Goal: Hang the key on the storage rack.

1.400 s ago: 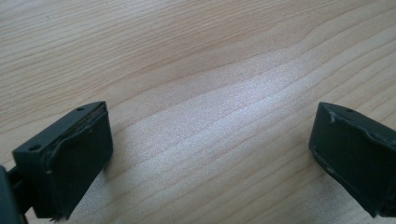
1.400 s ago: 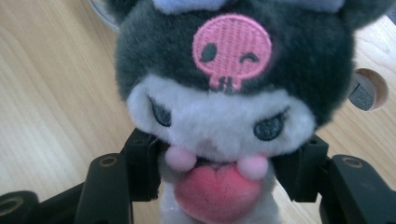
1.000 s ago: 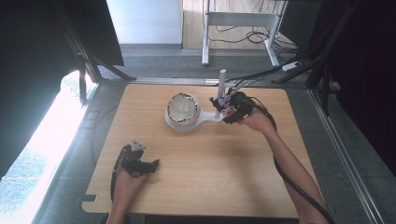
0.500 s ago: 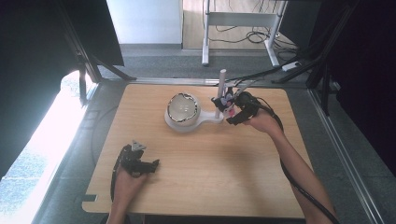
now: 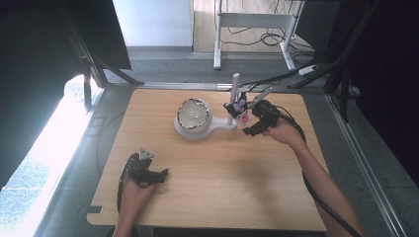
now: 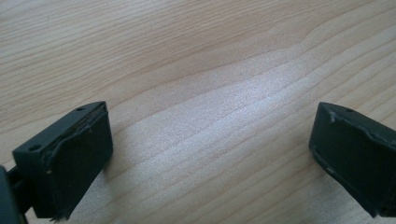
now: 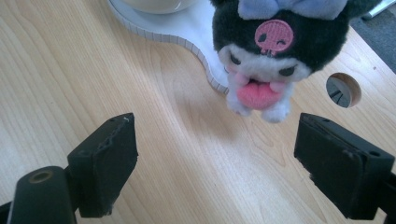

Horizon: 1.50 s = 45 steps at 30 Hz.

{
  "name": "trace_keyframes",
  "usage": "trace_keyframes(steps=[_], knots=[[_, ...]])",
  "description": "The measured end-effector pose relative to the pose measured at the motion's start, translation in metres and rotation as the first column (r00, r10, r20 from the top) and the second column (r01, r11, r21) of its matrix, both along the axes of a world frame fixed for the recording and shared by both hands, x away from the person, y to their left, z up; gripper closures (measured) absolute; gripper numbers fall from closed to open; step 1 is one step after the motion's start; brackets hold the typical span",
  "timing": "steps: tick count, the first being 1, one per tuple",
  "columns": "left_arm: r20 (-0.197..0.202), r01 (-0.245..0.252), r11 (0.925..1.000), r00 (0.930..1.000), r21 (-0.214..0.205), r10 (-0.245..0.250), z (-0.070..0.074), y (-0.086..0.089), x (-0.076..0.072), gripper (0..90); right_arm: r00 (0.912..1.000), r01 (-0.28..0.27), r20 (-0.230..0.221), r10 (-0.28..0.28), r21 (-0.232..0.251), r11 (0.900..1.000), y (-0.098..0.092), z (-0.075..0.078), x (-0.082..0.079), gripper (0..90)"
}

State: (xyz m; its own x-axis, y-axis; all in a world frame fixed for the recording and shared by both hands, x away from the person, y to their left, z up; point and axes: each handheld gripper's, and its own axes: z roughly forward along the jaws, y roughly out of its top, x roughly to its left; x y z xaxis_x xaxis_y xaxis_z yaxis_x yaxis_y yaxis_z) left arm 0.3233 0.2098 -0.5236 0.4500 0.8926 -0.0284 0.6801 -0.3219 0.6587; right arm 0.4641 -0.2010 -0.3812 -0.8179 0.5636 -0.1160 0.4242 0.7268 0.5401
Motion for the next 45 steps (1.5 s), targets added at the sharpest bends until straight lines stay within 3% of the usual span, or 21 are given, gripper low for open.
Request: trace_keyframes(steps=[45], knots=[[0.002,0.002,1.0,1.0,0.002,-0.002,0.0,0.0,0.0,0.0,0.9996,-0.017,0.022,0.017,0.021,0.9996,-0.041,0.004,-0.072,12.7]])
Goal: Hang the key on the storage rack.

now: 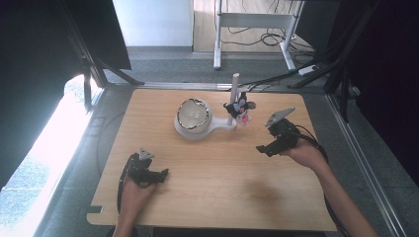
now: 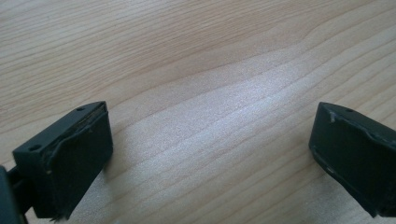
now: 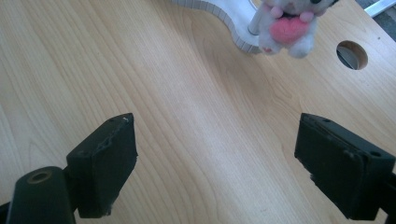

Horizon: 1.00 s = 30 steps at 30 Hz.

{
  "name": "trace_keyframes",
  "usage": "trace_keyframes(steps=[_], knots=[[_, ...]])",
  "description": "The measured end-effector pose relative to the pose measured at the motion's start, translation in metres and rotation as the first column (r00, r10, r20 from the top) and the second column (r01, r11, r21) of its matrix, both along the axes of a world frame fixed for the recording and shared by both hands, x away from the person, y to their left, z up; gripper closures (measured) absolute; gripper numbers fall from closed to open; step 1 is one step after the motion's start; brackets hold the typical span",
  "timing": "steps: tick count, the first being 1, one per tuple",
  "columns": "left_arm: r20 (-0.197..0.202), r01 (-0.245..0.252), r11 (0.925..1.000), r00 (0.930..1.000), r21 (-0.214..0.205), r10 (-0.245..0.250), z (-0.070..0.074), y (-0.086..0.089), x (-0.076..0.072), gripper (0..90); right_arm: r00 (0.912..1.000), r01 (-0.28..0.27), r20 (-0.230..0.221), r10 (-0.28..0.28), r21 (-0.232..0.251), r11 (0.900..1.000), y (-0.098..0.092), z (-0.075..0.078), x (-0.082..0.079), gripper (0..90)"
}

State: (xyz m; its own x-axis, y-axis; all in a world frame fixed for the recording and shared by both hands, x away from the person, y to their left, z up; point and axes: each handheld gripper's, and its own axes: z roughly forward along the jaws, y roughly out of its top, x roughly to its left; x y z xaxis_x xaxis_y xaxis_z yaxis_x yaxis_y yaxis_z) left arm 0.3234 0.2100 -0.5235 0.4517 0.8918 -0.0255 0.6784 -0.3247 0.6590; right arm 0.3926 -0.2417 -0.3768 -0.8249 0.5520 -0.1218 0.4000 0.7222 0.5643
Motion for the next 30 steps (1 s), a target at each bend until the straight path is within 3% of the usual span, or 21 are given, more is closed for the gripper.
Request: trace_keyframes(steps=[10,30], knots=[[-0.004,0.002,1.0,1.0,0.001,-0.002,0.0,0.0,0.0,0.0,1.0,0.0,0.004,0.0,0.0,1.0,-0.013,-0.003,-0.019,12.0],[-0.002,-0.001,1.0,1.0,0.0,0.001,0.0,0.0,0.0,0.0,0.9992,0.025,0.03,-0.025,-0.001,0.9997,-0.03,-0.026,-0.055,3.9]])
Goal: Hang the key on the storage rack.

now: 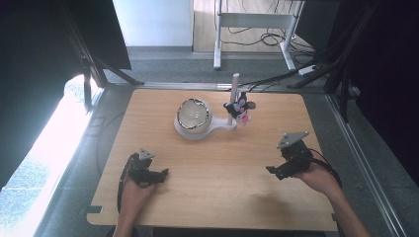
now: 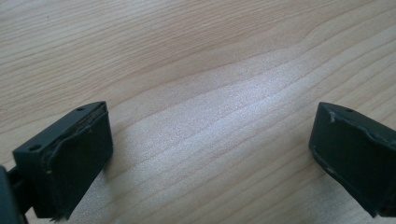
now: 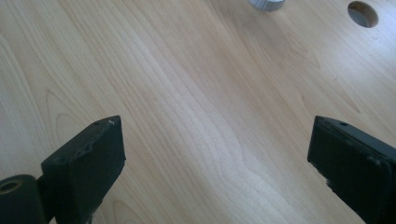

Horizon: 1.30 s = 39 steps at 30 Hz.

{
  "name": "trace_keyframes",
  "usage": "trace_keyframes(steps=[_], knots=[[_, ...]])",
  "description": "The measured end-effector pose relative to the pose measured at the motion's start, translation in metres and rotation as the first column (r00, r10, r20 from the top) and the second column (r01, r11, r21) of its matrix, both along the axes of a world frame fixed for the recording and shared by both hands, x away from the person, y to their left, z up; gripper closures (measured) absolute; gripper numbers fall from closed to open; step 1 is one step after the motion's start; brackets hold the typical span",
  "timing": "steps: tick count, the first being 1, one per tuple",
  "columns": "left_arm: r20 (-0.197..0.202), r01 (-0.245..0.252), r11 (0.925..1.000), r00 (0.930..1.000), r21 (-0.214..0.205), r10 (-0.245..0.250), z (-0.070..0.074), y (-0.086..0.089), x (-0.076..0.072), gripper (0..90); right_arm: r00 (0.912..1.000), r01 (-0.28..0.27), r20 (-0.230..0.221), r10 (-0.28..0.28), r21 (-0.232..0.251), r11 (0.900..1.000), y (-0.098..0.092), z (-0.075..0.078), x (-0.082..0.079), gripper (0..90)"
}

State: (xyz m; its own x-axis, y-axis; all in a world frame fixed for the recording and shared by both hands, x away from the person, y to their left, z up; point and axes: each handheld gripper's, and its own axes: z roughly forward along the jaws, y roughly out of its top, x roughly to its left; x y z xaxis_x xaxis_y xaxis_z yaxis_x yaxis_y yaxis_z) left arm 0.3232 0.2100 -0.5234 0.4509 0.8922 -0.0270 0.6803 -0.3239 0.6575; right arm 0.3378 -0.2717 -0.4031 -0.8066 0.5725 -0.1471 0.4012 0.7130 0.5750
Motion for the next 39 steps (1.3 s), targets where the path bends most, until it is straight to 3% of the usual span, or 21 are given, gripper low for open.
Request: trace_keyframes(steps=[13,29,39], knots=[[0.0,0.0,1.0,1.0,-0.001,0.0,0.0,0.0,0.0,0.0,0.9997,-0.023,-0.004,0.023,0.022,0.9995,0.009,-0.026,-0.014,4.6],[0.001,-0.001,1.0,1.0,-0.001,0.001,0.0,0.0,0.0,0.0,0.9992,-0.035,-0.015,0.036,0.051,0.9981,0.021,-0.07,-0.021,5.7],[0.001,0.0,1.0,1.0,-0.001,0.0,0.0,0.0,0.0,0.0,1.0,-0.001,-0.006,0.002,0.092,0.9958,0.023,-0.102,-0.026,5.7]])
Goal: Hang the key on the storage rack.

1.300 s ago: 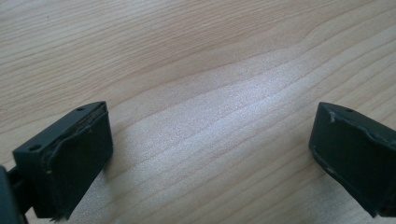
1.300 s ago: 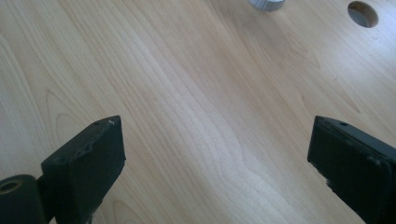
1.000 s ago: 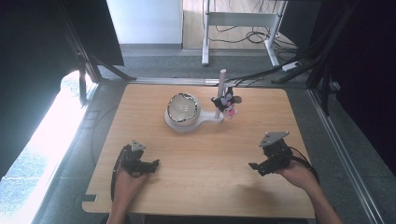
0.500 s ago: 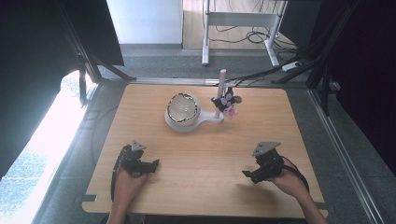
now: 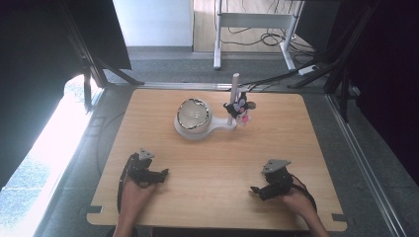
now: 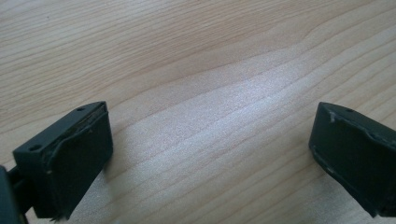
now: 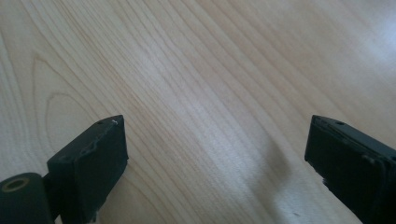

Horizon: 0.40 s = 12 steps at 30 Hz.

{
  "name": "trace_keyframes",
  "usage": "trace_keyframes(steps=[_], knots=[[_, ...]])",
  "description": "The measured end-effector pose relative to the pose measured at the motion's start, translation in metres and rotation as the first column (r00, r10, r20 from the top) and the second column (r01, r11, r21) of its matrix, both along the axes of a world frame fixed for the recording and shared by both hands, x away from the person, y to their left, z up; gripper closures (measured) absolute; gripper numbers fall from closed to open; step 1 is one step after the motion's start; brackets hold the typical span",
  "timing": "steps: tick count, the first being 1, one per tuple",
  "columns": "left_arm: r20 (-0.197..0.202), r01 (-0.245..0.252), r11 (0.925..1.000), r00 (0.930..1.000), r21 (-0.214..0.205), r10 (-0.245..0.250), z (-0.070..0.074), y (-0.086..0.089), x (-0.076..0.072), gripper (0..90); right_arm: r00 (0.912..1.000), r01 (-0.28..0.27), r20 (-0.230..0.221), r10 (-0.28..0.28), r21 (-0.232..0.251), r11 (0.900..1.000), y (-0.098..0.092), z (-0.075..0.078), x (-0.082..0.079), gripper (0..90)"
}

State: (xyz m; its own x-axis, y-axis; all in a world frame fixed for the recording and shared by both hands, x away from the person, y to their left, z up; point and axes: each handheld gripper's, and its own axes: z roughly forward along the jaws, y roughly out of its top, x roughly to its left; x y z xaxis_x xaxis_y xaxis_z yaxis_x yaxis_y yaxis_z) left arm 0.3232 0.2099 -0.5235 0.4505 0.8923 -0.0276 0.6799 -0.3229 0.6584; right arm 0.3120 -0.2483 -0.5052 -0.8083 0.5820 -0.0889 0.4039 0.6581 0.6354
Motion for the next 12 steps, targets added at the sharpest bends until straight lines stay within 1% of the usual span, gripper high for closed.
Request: trace_keyframes(steps=[1,2,4,6,12], knots=[[0.0,0.0,1.0,1.0,0.0,0.0,0.0,0.0,0.0,0.0,1.0,0.003,0.002,-0.003,0.004,1.0,0.0,-0.003,0.0,5.5],[0.001,0.0,1.0,1.0,0.0,0.0,0.0,0.0,0.0,0.0,1.0,0.008,0.0,-0.008,0.02,0.9998,-0.001,-0.006,0.0,4.1],[0.0,0.0,1.0,1.0,0.0,0.0,0.0,0.0,0.0,0.0,0.9996,0.022,-0.017,-0.021,0.077,0.9968,-0.003,-0.01,-0.001,3.9],[0.001,0.0,1.0,1.0,0.0,0.0,0.0,0.0,0.0,0.0,0.9987,0.046,-0.025,-0.043,0.122,0.9915,-0.005,-0.015,-0.001,1.6],[0.002,-0.003,1.0,1.0,-0.002,0.003,0.0,0.0,0.0,0.1,0.9984,0.053,-0.025,-0.051,0.124,0.9909,-0.005,-0.016,-0.002,1.4]])
